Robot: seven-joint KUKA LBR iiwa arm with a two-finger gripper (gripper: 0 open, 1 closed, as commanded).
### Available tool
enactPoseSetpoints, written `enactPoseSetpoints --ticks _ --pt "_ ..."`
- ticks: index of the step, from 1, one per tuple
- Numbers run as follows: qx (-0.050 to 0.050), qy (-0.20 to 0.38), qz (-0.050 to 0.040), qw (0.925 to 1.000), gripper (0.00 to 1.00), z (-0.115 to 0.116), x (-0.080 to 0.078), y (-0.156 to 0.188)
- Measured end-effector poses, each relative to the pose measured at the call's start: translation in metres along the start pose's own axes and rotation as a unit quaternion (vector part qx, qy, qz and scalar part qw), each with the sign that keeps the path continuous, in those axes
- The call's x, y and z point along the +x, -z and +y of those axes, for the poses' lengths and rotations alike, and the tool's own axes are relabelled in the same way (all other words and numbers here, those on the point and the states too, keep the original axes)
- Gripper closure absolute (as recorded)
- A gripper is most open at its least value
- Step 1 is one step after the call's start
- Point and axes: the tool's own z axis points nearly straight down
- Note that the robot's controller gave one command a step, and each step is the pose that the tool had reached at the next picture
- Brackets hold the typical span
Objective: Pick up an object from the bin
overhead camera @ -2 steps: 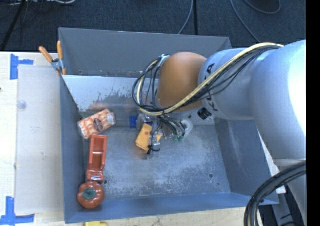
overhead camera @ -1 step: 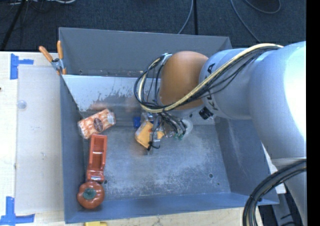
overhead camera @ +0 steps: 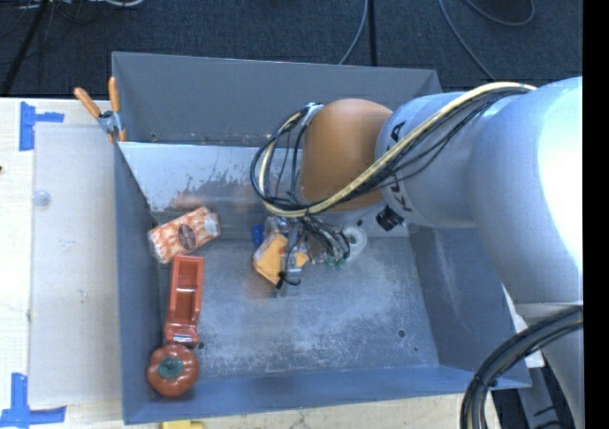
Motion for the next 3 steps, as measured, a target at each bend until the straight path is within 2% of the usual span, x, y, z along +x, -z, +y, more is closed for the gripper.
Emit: enactPoseSetpoints --ticks 1,2,3 --pt "0.000 0.020 -0.0030 0.9998 1.00 -0.010 -0.001 0.114" --pt "0.001 0.020 -0.0029 0.9998 1.00 -0.010 -0.001 0.114" --pt "0.001 0.020 -0.0006 0.9998 1.00 -0.009 0.004 0.168"
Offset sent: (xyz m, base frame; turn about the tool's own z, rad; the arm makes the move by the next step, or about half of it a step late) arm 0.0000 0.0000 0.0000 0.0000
